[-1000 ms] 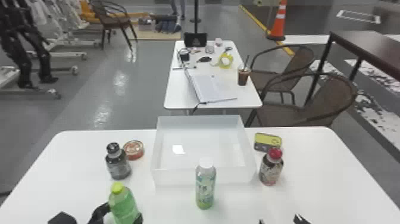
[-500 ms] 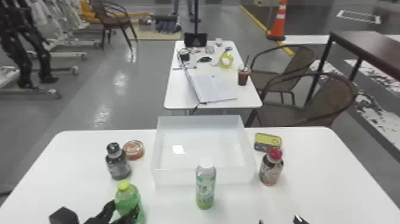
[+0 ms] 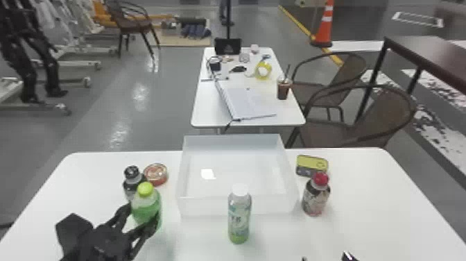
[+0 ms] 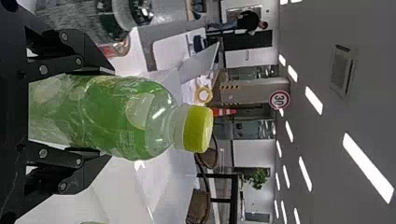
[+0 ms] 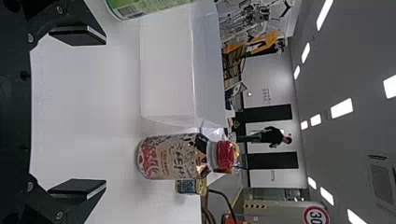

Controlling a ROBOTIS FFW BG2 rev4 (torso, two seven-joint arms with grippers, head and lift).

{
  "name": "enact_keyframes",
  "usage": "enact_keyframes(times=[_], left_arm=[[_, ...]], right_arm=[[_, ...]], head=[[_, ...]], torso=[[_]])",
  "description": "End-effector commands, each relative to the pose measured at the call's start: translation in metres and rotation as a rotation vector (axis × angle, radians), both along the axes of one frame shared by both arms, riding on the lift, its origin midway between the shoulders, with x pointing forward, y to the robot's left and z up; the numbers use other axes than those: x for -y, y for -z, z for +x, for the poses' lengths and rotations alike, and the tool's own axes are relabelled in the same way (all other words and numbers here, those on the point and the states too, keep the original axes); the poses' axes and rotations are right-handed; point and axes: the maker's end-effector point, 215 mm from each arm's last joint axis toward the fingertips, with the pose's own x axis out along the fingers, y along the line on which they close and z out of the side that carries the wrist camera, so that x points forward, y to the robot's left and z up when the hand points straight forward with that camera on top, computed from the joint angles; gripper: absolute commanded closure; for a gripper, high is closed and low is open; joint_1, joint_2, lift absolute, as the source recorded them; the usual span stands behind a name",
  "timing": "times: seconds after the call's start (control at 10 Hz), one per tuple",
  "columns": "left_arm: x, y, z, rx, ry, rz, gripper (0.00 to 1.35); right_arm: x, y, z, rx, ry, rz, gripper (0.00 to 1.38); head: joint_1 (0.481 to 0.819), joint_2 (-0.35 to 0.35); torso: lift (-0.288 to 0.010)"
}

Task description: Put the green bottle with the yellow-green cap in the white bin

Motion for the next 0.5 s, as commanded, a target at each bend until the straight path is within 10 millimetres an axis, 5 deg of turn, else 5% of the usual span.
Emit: enact_keyframes(times=[0.0,0.2,0.4], left_arm=[[0.009,-0.039,0.013,0.063,0.009,0.062,0.71],[0.045,-0.062,0.040,0.075,0.097,0.131,0.71],[0.079,-0.060,0.058,0.076,0.198,0.275,0.71]], right_arm=[[0.000,0.000,0.000,0.000,0.002,0.004,0.21],[0.001,0.001,0.000,0.001,0.003,0.007,0.21],[-0.001,0.000,0.002,0.003,0.007,0.013,0.21]], head=[[0.549,0.000],[0.549,0.000],[0.549,0.000]], torso=[[-0.100],[-0.100],[-0.100]])
